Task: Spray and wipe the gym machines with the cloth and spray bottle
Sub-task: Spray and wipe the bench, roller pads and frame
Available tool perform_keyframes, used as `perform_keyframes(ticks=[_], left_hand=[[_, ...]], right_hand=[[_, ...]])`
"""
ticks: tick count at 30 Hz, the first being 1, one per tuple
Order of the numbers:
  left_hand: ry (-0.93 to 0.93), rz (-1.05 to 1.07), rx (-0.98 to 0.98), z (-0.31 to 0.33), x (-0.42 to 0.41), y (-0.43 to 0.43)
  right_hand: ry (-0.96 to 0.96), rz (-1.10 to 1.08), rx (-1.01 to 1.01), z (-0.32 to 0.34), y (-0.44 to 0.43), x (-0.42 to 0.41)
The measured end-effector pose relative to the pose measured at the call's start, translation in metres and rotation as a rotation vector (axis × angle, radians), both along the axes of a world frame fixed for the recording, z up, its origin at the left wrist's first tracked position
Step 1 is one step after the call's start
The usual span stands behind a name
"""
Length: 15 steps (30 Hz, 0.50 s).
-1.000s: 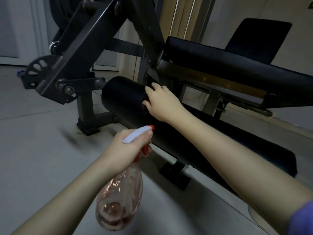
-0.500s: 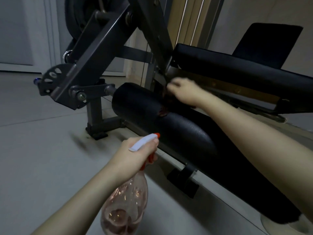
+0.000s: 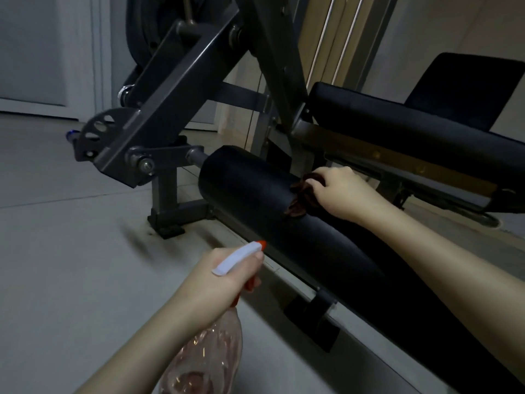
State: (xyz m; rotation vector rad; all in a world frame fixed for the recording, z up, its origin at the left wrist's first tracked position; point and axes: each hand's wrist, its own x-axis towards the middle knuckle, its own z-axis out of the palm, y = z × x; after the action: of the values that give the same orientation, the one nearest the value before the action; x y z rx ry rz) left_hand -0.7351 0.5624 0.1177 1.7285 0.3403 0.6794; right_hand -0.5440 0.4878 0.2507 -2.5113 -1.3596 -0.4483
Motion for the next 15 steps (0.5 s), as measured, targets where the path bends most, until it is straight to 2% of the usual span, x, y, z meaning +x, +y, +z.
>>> perform_keyframes(ticks=[5, 8, 10, 13, 15], left_hand=[[-0.024, 0.041, -0.105, -0.006, 0.014, 0.014], [-0.065, 0.091, -0.234, -0.011, 0.028, 0.023], [-0.061, 0.075, -0.238, -0.009, 0.031, 0.024], [0.028, 0.077, -0.28, -0.006, 0.036, 0.038], [0.141, 0.073, -0.258, -0.018, 0.037, 0.059]], right_hand=[[0.078, 0.068, -0.039, 0.004, 0.032, 0.011], [0.214, 0.204, -0.066, 0.004, 0.023, 0.017], [0.302, 0.284, -0.157, 0.008, 0.011, 0.022], [0.281, 0.32, -0.313, 0.011, 0.005, 0.028], [0.232, 0.352, -0.3, 0.008, 0.01, 0.031]])
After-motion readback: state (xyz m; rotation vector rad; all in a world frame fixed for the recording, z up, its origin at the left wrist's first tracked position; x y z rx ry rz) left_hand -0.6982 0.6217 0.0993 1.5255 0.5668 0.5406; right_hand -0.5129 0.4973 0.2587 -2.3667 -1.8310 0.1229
